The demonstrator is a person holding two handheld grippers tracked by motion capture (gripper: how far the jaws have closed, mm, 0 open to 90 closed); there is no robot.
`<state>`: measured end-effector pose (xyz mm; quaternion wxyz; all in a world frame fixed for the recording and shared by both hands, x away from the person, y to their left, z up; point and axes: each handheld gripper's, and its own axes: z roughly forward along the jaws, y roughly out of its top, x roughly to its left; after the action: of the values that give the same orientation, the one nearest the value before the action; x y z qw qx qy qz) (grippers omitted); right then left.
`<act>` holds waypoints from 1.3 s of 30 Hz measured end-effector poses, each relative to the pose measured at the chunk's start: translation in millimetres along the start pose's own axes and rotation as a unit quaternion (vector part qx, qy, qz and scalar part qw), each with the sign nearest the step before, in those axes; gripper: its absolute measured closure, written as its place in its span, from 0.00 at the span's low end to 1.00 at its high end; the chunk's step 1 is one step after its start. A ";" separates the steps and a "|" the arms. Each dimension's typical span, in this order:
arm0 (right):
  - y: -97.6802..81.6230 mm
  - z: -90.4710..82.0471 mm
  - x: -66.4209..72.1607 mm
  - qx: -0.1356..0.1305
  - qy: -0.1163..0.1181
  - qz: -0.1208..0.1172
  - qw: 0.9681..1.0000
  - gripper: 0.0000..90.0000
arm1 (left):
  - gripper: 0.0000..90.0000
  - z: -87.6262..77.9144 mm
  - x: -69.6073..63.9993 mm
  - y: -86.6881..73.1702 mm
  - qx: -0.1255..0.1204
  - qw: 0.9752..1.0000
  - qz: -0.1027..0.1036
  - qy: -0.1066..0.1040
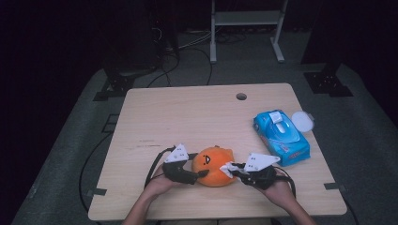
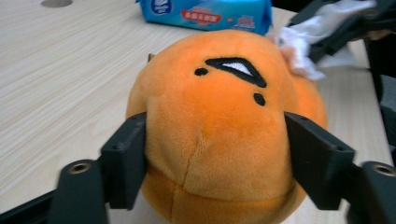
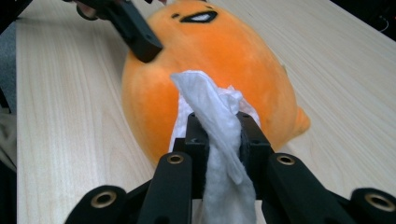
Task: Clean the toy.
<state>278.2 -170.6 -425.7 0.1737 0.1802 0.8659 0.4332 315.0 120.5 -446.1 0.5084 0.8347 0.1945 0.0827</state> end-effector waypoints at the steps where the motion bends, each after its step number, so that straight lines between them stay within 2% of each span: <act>1: -1.6 -0.4 -0.1 -0.001 0.002 0.003 1.000 0.85 | 0.25 -0.3 -1.7 2.0 0.001 1.000 0.009 -0.006; 3: -1.4 1.7 4.1 0.003 0.003 -0.009 1.000 0.85 | 0.18 -1.3 -3.1 7.5 0.000 1.000 0.018 -0.004; 5: 1.9 4.1 10.4 -0.001 0.008 -0.026 1.000 0.85 | 0.17 -2.1 -4.3 11.5 -0.024 0.999 0.022 0.006; 7: 6.4 7.1 17.1 -0.004 0.030 -0.041 0.999 0.85 | 0.20 -0.1 -6.0 12.0 -0.027 0.999 0.028 0.021; 8: 7.3 8.4 19.8 -0.001 0.029 -0.049 0.998 0.85 | 0.25 2.2 -7.2 10.4 -0.022 0.999 0.035 0.028; 9: 7.9 9.6 22.3 0.004 0.024 -0.060 0.998 0.85 | 0.29 3.3 -6.5 9.1 -0.010 0.999 0.030 0.033; 10: 7.6 9.6 22.4 0.007 0.021 -0.065 0.998 0.85 | 0.32 2.6 -5.1 8.7 -0.009 0.999 0.017 0.031; 13: 5.0 6.4 15.5 0.008 0.021 -0.053 0.998 0.85 | 0.35 -0.6 -2.1 6.9 -0.001 0.999 0.006 0.036; 16: 0.3 5.1 10.1 0.012 0.018 -0.038 0.999 0.85 | 0.35 -2.3 -0.8 2.7 -0.003 0.999 0.002 0.035; 19: 1.4 3.3 13.6 0.015 0.009 -0.039 0.999 0.85 | 0.35 -2.8 0.3 1.4 0.000 0.999 -0.002 0.037; 21: 6.1 3.5 20.1 0.008 0.011 -0.052 0.999 0.85 | 0.35 -2.3 1.9 -0.6 -0.002 0.999 -0.009 0.037; 23: 11.2 7.1 28.8 0.000 0.030 -0.066 0.997 0.85 | 0.35 -2.6 3.5 -1.6 -0.003 0.999 -0.013 0.036; 25: 12.3 10.4 33.1 0.006 0.026 -0.084 0.996 0.85 | 0.35 -3.4 3.7 -1.9 -0.002 0.999 -0.010 0.034; 27: 11.1 9.0 28.1 0.004 0.026 -0.074 0.997 0.85 | 0.35 -3.6 3.8 -2.3 -0.003 0.999 -0.009 0.033; 28: 9.4 7.2 23.5 0.005 0.018 -0.066 0.998 0.85 | 0.35 -3.4 3.7 -2.7 -0.006 0.999 -0.012 0.031; 30: 3.3 3.7 9.7 0.010 -0.013 -0.040 0.999 0.85 | 0.35 -3.3 3.8 -3.2 -0.006 0.999 -0.011 0.029; 32: 1.0 2.7 3.9 0.016 -0.039 -0.035 0.999 0.85 | 0.35 -3.5 3.8 -3.2 -0.006 1.000 -0.011 0.029; 34: 1.3 2.2 2.2 0.004 -0.033 -0.021 0.999 0.85 | 0.35 -3.4 2.8 -3.1 -0.006 0.999 -0.011 0.029; 35: 3.3 2.3 4.6 -0.006 -0.018 -0.016 1.000 0.85 | 0.35 -3.6 2.1 -2.7 -0.006 1.000 -0.010 0.029; 37: 6.0 5.0 10.0 -0.009 -0.008 -0.025 1.000 0.85 | 0.32 -4.9 1.2 -0.7 -0.004 1.000 -0.011 0.023; 39: 6.4 8.0 14.6 -0.006 -0.005 -0.036 0.999 0.85 | 0.23 -6.7 0.3 5.6 -0.002 0.999 -0.026 0.021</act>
<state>270.1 -154.7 -427.1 0.1942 0.1502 0.8685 0.4307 314.3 123.8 -438.0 0.5082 0.8264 0.2262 0.0874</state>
